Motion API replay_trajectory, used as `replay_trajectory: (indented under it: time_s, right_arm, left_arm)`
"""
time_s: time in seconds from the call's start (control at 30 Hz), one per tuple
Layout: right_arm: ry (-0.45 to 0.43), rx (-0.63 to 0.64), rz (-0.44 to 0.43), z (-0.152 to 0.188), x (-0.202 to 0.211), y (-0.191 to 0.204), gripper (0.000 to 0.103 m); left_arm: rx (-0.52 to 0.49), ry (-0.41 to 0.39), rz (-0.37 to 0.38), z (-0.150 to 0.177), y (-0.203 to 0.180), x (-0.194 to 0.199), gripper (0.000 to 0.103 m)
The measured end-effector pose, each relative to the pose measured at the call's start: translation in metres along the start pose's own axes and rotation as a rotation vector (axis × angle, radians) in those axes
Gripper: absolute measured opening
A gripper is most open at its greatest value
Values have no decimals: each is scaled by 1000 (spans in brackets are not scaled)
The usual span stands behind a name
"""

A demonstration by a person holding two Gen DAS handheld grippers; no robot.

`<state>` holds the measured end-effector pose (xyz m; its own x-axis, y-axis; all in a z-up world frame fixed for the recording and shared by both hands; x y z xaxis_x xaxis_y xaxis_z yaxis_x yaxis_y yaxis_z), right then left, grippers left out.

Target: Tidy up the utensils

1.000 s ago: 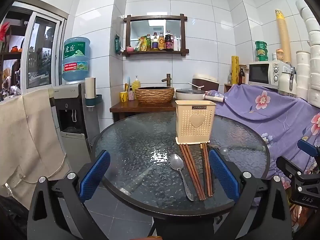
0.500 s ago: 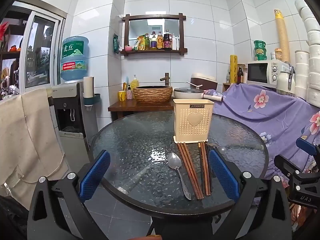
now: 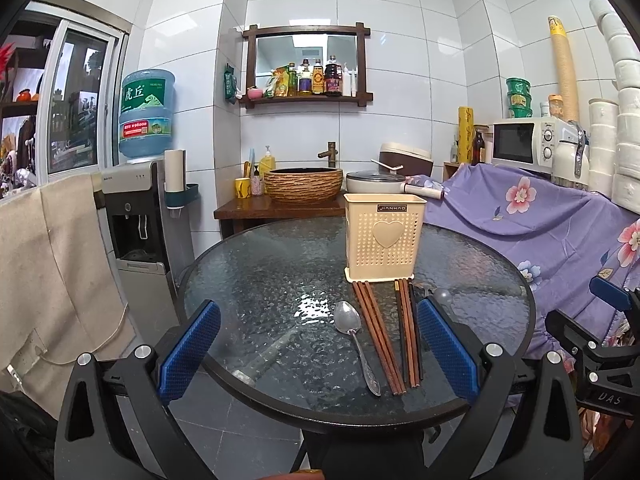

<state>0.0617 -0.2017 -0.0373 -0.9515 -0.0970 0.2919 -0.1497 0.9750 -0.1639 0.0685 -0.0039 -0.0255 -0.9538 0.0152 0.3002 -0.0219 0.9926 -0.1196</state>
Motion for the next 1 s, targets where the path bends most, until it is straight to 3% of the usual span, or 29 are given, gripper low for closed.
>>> replay_trajectory:
  time_s: [1.0]
  right_arm:
    - [6, 6, -6, 2, -1, 6, 98]
  left_arm:
    - [0, 0, 0, 1, 3, 1, 97]
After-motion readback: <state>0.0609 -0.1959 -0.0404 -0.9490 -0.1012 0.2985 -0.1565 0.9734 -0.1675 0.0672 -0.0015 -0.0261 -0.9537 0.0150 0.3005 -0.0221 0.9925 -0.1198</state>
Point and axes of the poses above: each gripper's, at about its wrist camera, not at the fingertips, and x roughly against the way its jaws point, y to its left, z to its underside, the point moved 7 cm from there along -x, roughly the way its jaws point, and after that the axes turned 8 degrees about x, right-handed, at the moved point
